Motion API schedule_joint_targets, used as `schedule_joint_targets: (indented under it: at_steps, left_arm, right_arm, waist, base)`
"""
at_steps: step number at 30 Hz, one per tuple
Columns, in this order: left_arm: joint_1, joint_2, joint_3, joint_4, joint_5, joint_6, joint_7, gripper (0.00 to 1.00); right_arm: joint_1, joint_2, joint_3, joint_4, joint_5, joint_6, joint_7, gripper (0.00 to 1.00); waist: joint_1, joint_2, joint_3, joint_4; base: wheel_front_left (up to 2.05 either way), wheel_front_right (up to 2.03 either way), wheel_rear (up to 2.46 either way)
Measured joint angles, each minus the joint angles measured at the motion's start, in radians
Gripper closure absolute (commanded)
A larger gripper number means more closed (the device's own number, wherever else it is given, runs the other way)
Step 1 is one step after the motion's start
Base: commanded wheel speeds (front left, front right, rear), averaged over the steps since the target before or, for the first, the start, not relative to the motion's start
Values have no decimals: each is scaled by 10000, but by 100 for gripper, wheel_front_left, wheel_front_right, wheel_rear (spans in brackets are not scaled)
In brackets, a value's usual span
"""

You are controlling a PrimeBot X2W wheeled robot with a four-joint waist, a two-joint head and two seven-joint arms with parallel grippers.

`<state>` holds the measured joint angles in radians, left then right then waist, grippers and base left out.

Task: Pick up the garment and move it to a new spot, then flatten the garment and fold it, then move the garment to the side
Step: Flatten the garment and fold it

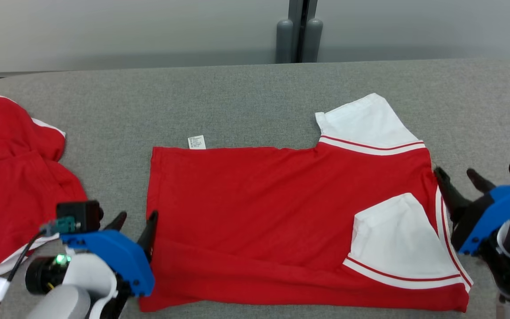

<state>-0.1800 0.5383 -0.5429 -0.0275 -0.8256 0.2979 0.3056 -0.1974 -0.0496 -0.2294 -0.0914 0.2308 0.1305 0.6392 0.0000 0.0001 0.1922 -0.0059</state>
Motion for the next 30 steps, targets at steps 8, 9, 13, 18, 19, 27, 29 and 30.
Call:
schedule_joint_targets:
  at_steps: [8, 9, 13, 18, 19, 27, 29, 30]
  left_arm:
    - [-3010, -665, -405, 2288, 729, -408, 500, 0]
    - [-3275, -740, -466, 2602, 790, -500, 554, 0]
    - [-4190, -955, -476, 3680, 859, -809, 591, 0]
    - [-4986, -1110, -594, 4780, 945, -1204, 612, 0]
    - [-5099, -1106, -583, 4953, 955, -1252, 560, 0]
    - [-5622, -1269, -625, 5730, 786, -1570, 775, 66]
    - [-5678, -1306, -639, 5756, 777, -1622, 771, 100]
    - [-5705, -1333, -656, 5781, 750, -1678, 815, 100]
  right_arm:
    - [-2332, -244, 765, 1122, -61, 0, 339, 0]
    - [-2545, -280, 895, 1246, -29, 0, 328, 0]
    - [-3192, -290, 1187, 1570, 84, 0, 150, 0]
    - [-3578, -268, 1406, 1776, 247, 0, -71, 0]
    - [-3644, -257, 1442, 1787, 295, 0, -111, 0]
    - [-3789, -318, 1402, 1871, 313, 0, -174, 0]
    - [-3876, -395, 1350, 1941, 311, 0, -151, 0]
    - [-3989, -412, 1325, 2017, 313, 0, -88, 0]
  waist:
    - [1, 0, 787, 57]
    - [1, 0, 907, 45]
    - [1, 0, 1357, -61]
    - [1, 0, 1818, -288]
    - [1, 0, 1893, -344]
    - [0, 0, 2364, -591]
    - [0, 0, 2441, -565]
    - [-1, 0, 2483, -548]
  base:
    - [0, 0, 0]
    - [0, 0, 0]
    - [0, 0, 0]
    - [0, 0, 0]
    - [0, 0, 0]
    - [0, 0, 0]
    - [0, 0, 0]
    - [0, 0, 0]
